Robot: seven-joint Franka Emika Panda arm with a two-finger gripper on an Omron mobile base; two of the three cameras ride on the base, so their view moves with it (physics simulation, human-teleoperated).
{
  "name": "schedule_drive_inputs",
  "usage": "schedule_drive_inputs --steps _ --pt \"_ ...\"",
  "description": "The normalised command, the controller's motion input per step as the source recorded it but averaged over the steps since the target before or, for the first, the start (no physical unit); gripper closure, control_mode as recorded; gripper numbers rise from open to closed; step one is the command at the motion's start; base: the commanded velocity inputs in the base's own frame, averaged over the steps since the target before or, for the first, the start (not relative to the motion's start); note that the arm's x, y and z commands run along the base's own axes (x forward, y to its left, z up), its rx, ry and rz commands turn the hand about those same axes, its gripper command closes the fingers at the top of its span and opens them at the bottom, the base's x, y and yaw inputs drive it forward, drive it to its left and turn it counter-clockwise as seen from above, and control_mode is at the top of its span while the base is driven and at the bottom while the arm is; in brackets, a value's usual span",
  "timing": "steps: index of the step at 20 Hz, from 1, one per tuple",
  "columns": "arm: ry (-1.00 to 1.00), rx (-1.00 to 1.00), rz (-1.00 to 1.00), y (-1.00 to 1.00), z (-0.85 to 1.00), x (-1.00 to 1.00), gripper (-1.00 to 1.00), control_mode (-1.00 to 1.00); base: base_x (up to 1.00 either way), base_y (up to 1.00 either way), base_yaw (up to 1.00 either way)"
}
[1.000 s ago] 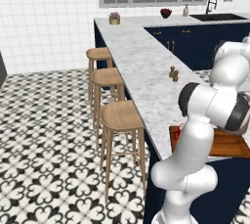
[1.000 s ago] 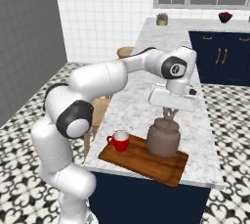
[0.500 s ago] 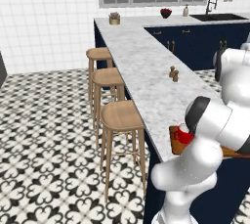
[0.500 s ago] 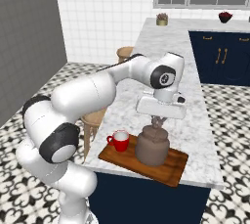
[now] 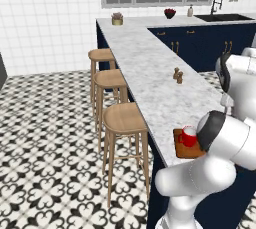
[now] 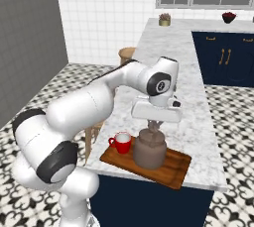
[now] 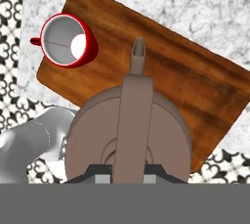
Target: Pick the kettle from the counter and place it on the tray. Then pick the mug from the cabinet and place it on the tray. Then close the cabinet doors.
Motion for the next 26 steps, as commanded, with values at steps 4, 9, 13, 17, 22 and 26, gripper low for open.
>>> schedule_drive_inputs --steps 4,9,13,17,22,26 --pt "-0.1 0.0 0.0 0.0 -0.13 0.02 1.0 -1.0 0.0 0.0 0.0" --pt "-0.11 0.0 0.0 0.0 -0.19 0.01 1.0 -1.0 0.0 0.0 0.0" --pt "-0.09 0.0 0.0 0.0 -0.15 0.0 1.0 -1.0 0.0 0.0 0.0" --pt "-0.07 0.0 0.0 0.0 -0.17 0.0 1.0 -1.0 0.0 0.0 0.0" --pt "-0.07 0.0 0.0 0.0 -0.2 0.0 1.0 -1.0 0.0 0.0 0.0" --pt "-0.02 0.0 0.0 0.01 -0.22 0.0 1.0 -1.0 0.0 0.0 0.0"
